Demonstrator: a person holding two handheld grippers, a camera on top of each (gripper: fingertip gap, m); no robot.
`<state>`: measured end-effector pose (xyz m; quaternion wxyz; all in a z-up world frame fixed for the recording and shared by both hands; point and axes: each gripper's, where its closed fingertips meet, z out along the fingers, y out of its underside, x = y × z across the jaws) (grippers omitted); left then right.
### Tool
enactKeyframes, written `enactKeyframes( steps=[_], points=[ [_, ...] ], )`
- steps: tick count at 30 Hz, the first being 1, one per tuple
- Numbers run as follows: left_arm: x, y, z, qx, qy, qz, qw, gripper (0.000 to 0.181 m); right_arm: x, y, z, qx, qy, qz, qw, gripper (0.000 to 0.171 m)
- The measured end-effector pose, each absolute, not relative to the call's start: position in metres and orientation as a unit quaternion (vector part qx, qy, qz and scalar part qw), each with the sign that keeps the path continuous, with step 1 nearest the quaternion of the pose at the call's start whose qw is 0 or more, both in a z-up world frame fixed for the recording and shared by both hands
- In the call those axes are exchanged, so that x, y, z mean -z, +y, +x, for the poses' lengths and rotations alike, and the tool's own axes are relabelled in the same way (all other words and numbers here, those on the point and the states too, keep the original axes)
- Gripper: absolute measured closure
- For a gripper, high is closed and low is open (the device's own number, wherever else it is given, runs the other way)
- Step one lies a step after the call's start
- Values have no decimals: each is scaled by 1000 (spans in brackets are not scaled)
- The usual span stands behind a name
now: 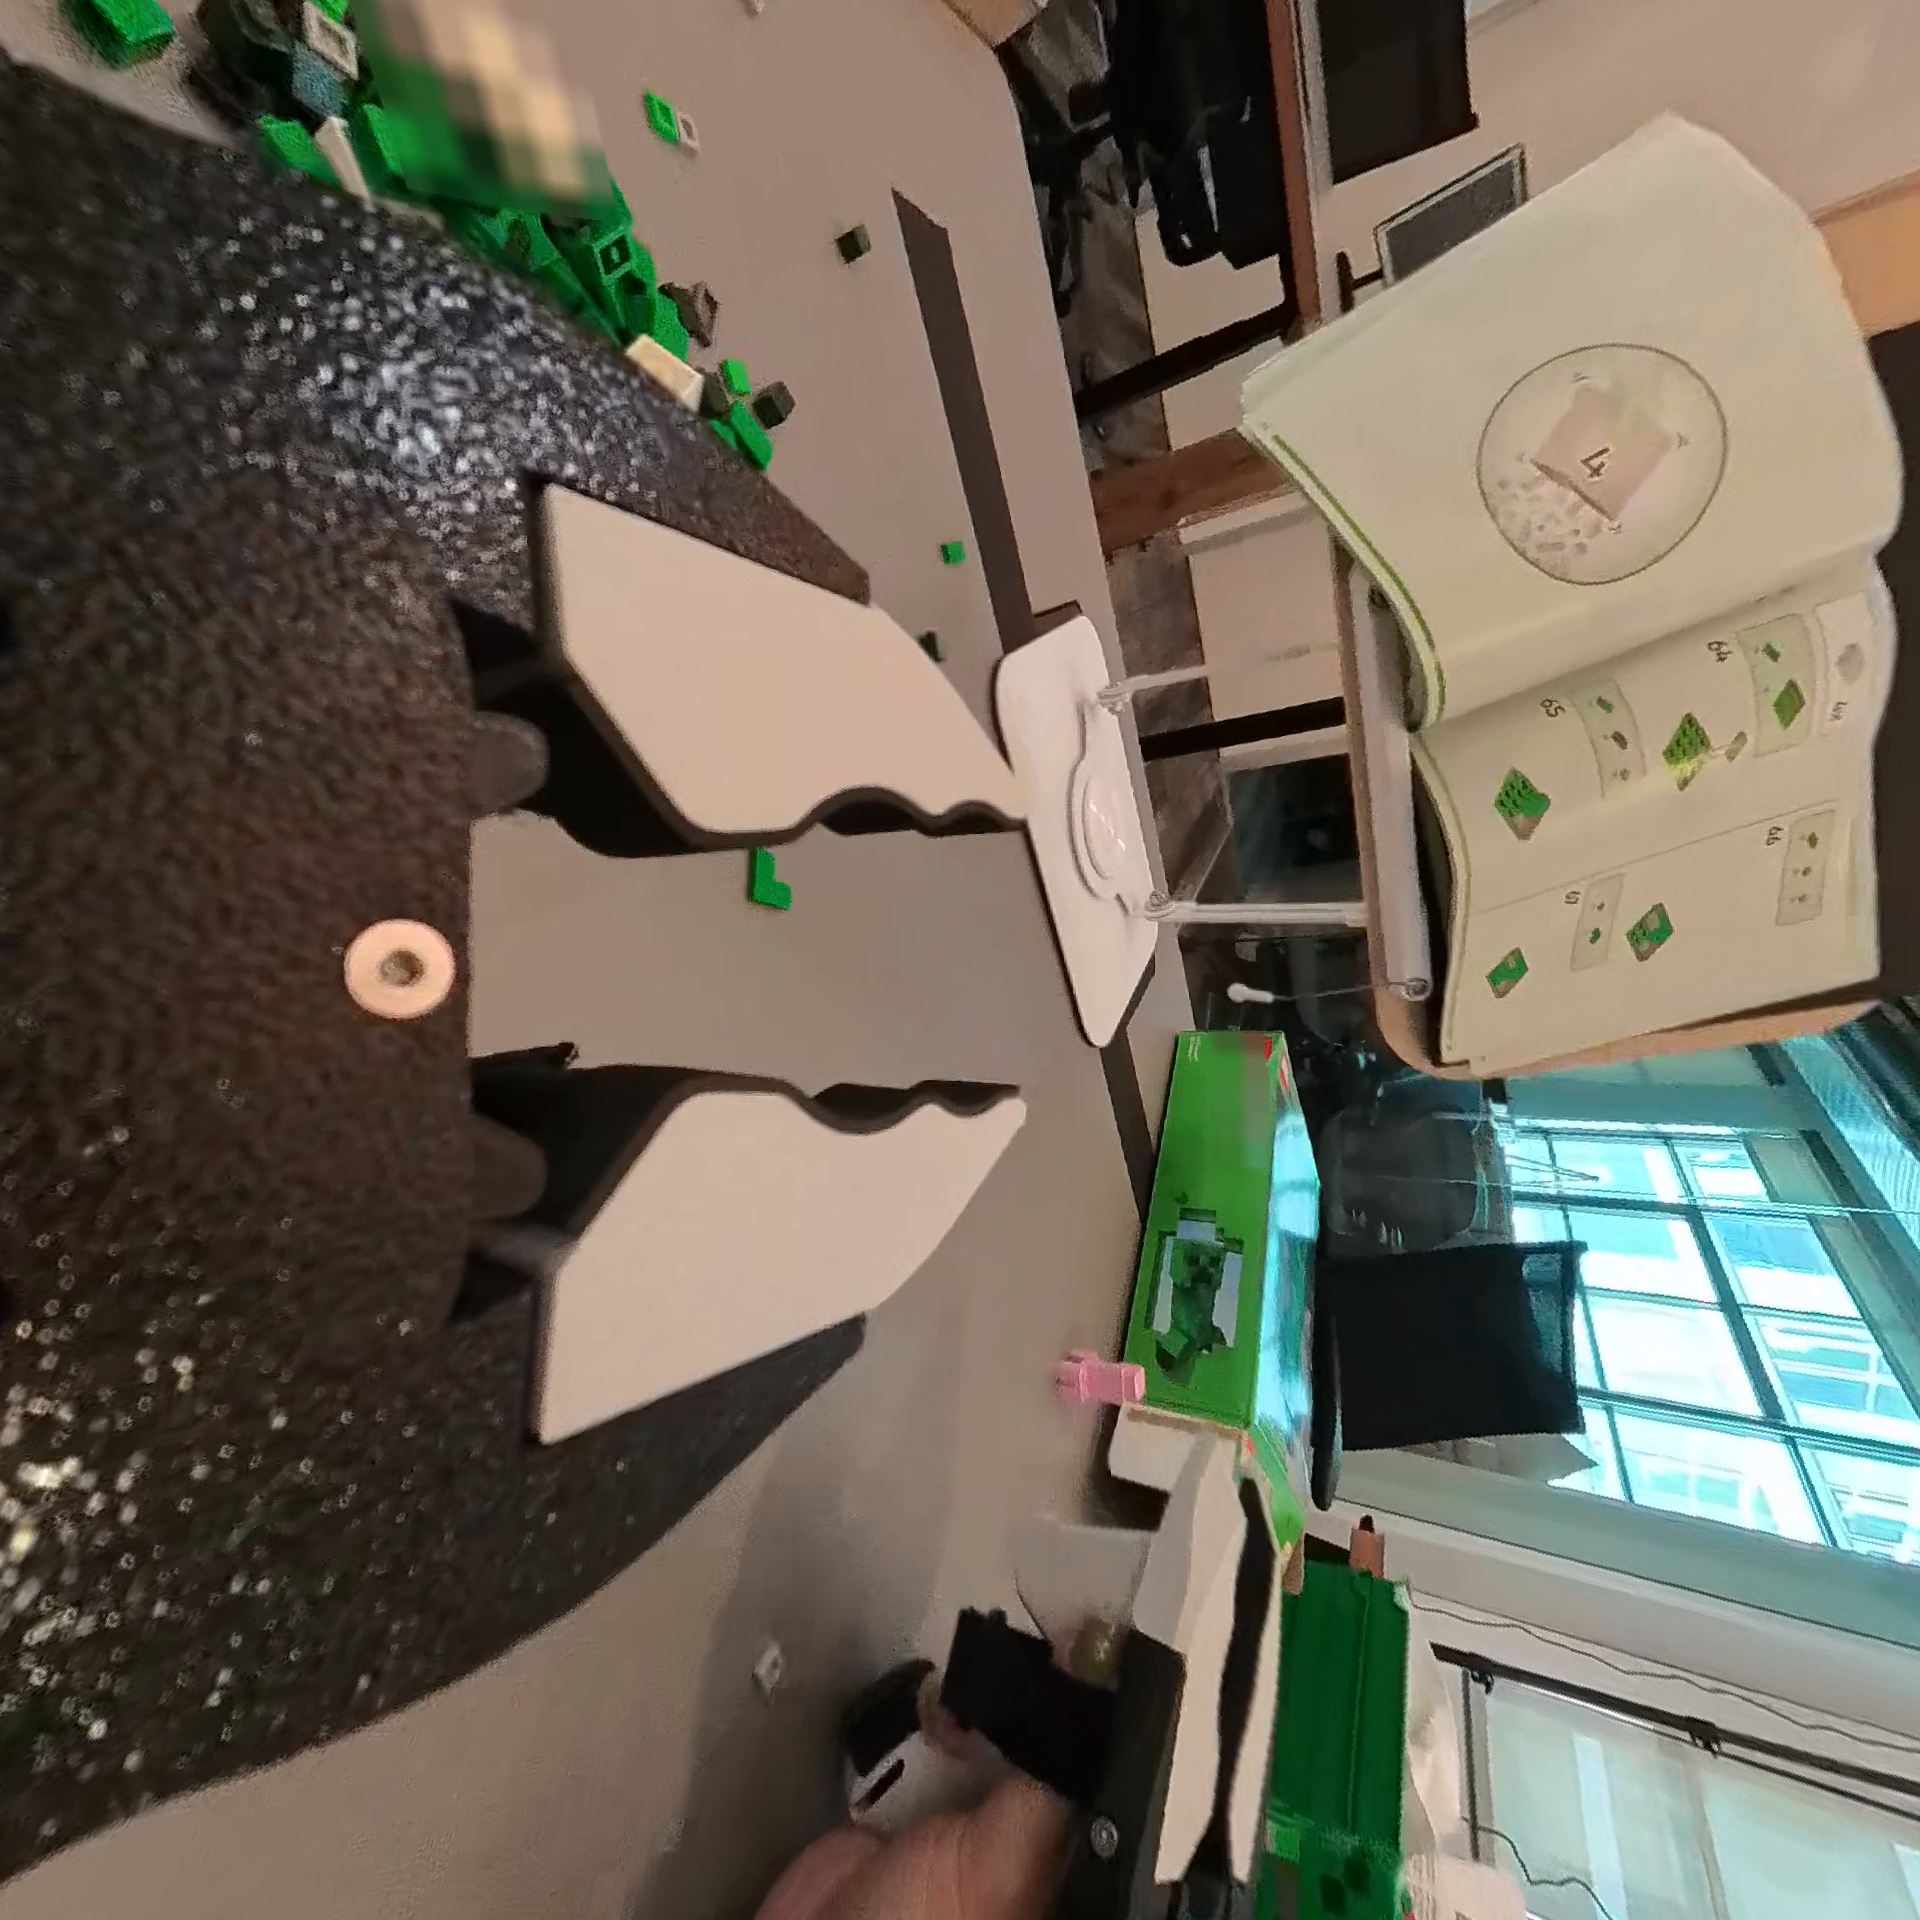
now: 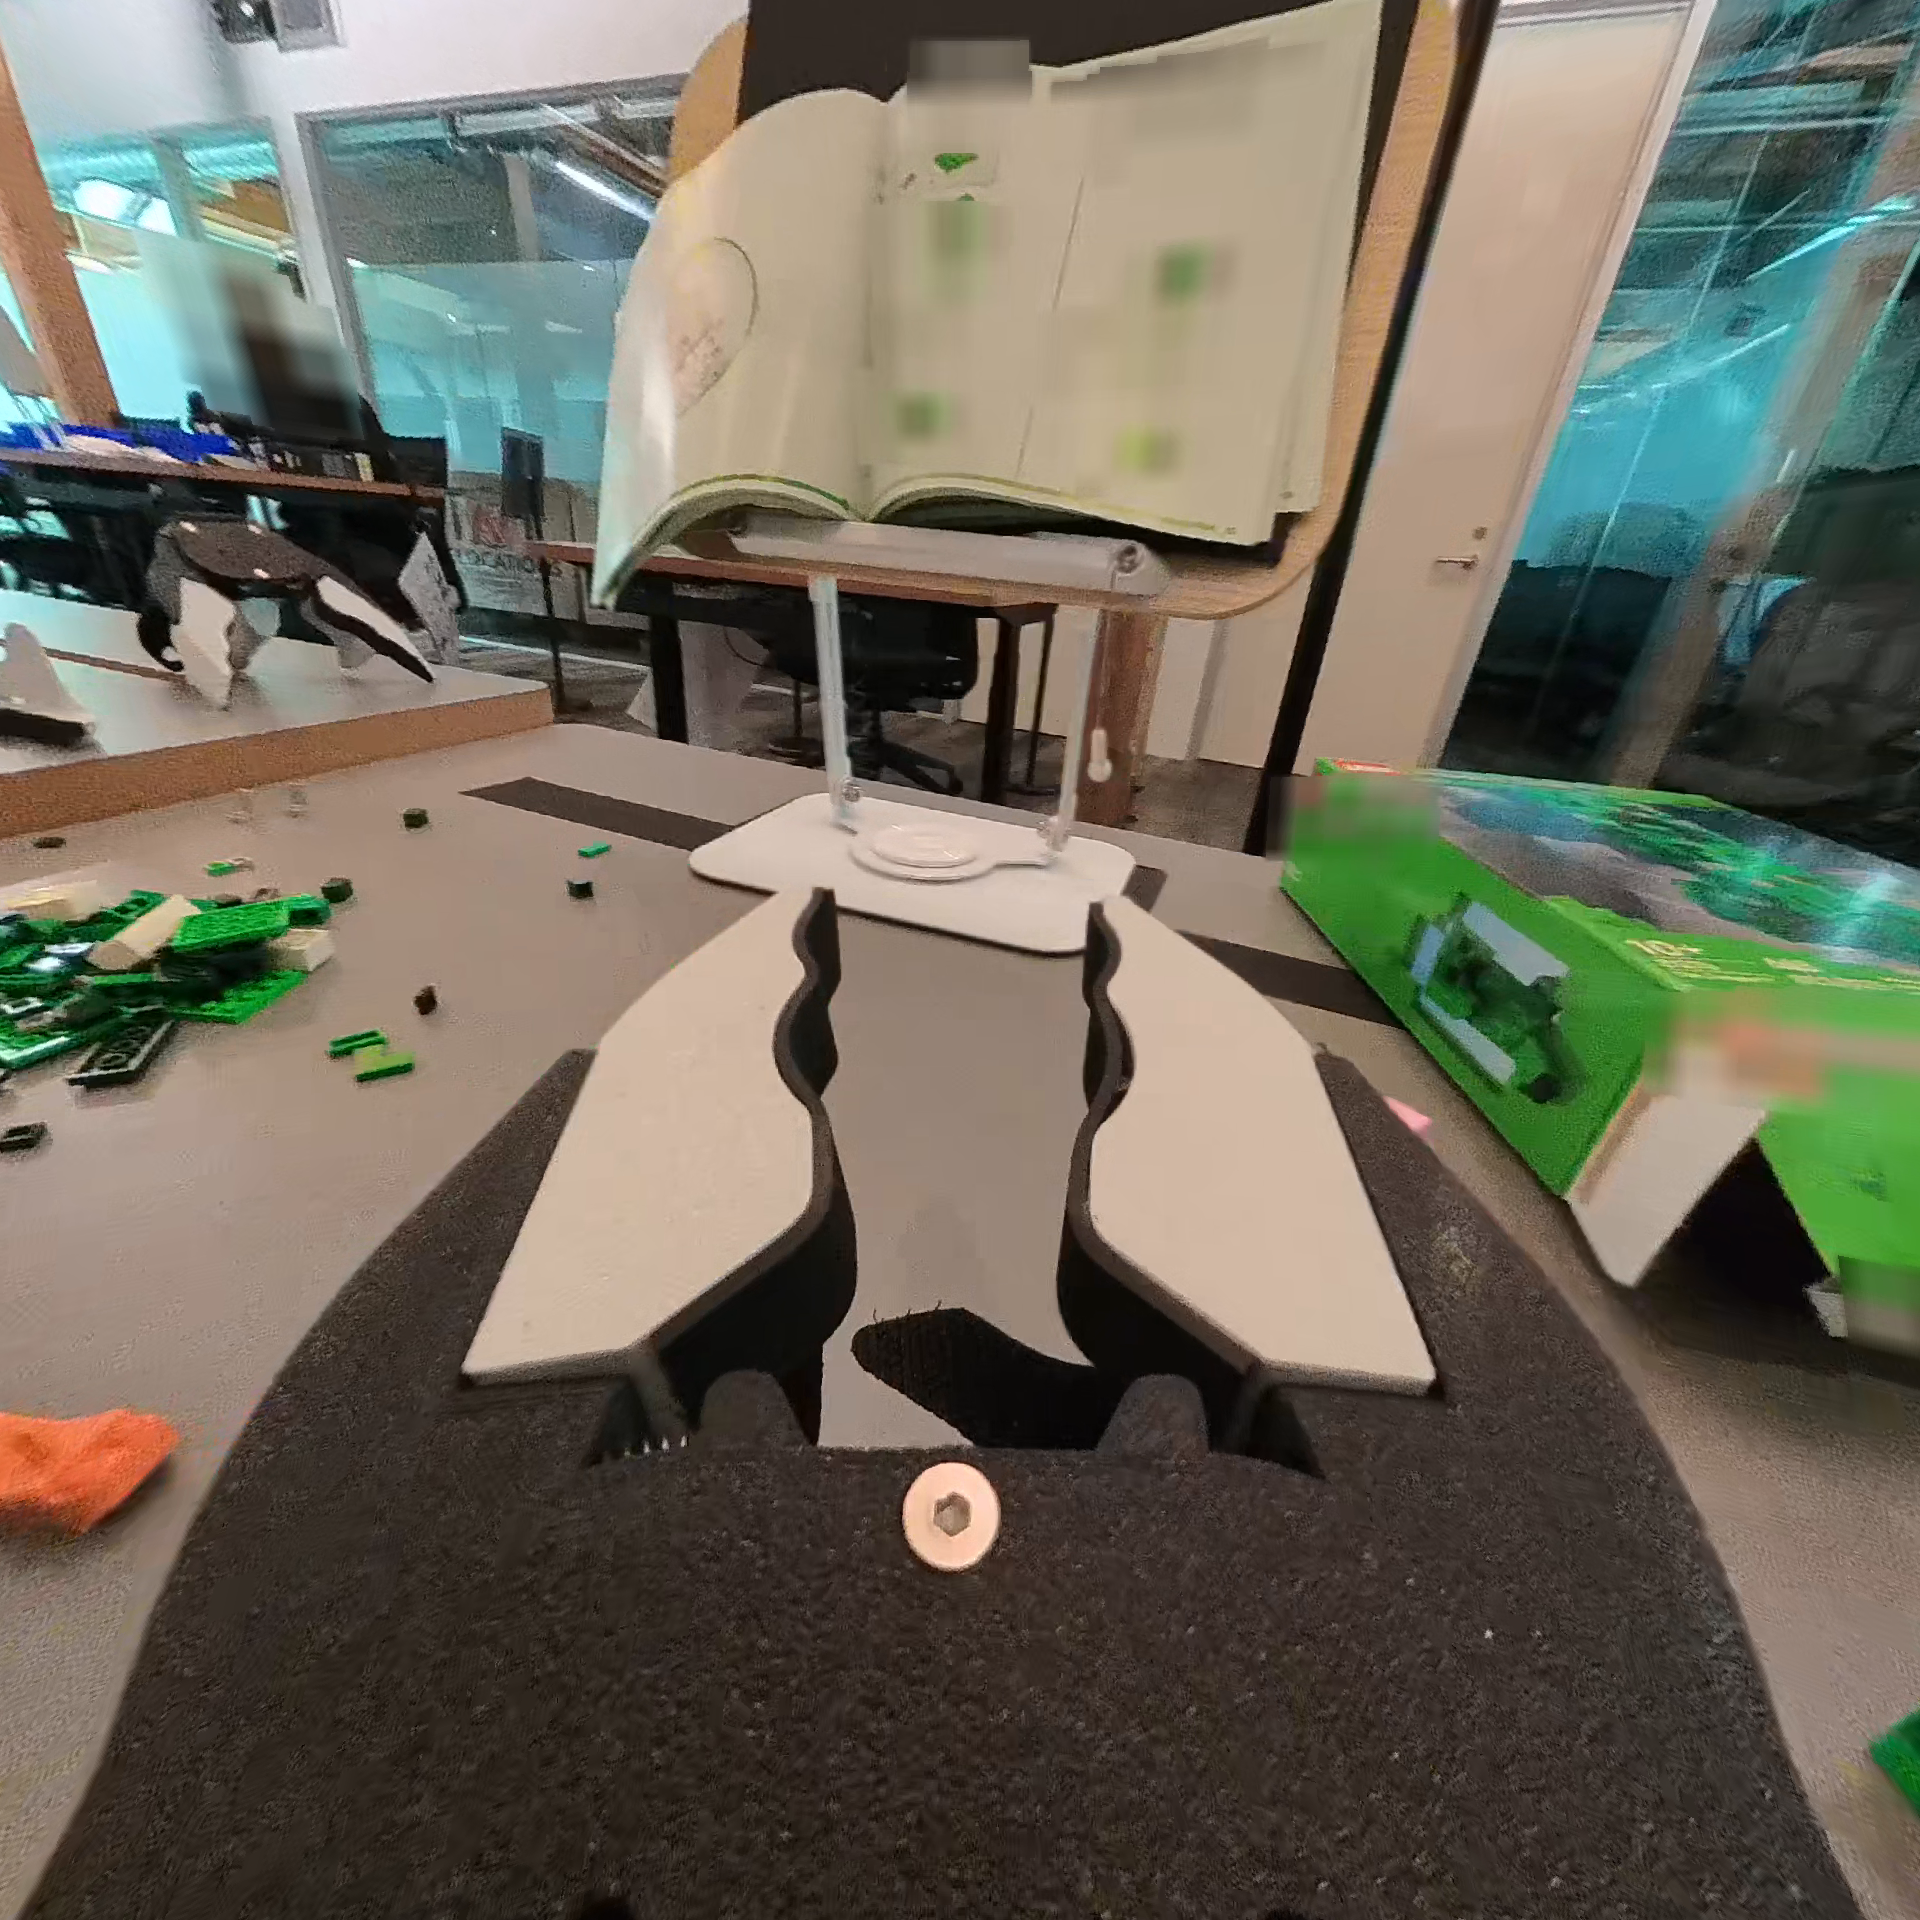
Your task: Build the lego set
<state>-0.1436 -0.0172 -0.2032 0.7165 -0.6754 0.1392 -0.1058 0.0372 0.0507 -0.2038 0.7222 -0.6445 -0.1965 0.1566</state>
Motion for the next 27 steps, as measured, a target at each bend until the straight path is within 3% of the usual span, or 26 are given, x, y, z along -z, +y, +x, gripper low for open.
enactKeyframes(
  steps=[19,27],
  points=[
    [215,-15,-139,163,152,-685,694,141,207,46,19,-212,-209,-640,708,127],
    [214,-15,-139,161,151,-683,697,140,139,66,28,-175,-121,-517,829,130]
  ],
)
